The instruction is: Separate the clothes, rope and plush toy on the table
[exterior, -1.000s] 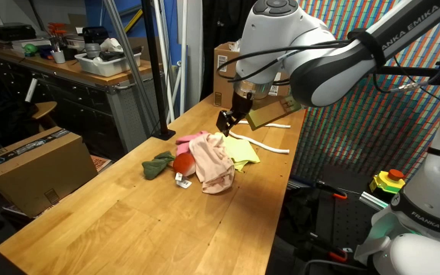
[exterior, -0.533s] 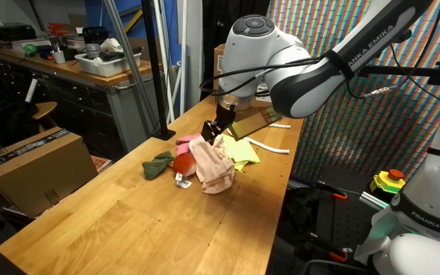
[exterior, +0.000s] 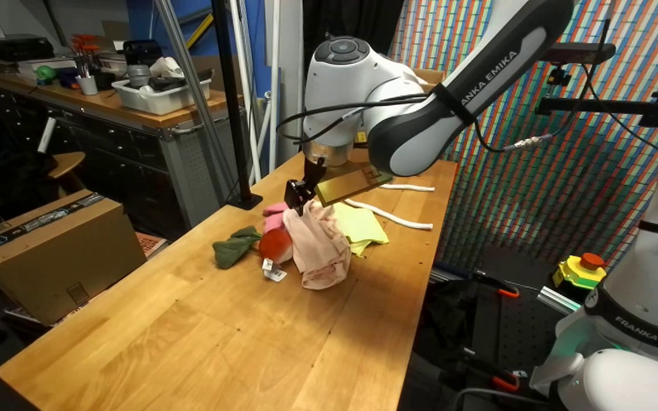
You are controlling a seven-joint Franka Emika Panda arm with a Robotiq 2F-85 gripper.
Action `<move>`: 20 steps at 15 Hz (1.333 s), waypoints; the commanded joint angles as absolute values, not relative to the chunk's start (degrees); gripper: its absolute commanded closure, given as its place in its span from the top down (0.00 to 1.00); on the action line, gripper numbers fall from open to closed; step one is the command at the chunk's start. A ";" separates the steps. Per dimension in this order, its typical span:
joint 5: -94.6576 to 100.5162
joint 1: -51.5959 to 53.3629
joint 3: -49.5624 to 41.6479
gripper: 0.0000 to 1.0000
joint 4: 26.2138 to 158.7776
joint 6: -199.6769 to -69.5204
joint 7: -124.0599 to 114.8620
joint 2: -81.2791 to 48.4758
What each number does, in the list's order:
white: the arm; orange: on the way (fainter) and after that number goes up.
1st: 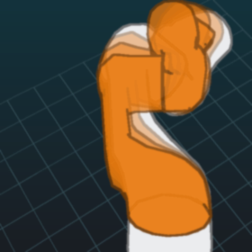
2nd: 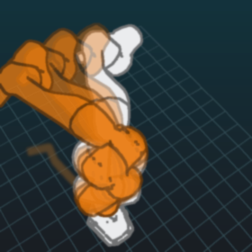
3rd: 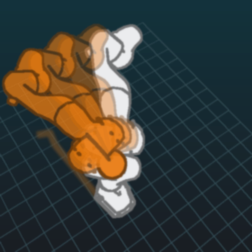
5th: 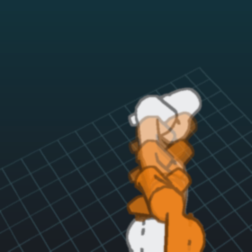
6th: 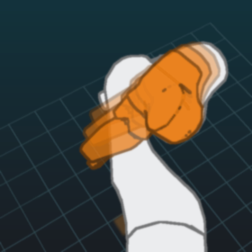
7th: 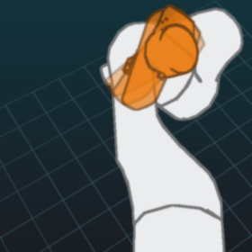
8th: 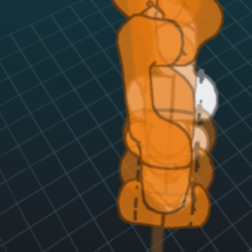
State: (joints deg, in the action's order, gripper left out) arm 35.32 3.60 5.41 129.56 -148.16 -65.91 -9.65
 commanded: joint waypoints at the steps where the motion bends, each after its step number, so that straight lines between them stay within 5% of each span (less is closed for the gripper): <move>1: 29.07 5.37 3.77 1.00 125.19 -144.72 -61.62 -12.63; 20: 21.80 7.48 0.17 1.00 121.32 -142.72 -51.71 -18.58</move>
State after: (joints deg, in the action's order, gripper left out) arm 23.33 6.31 1.47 123.08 -142.17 -54.61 -17.03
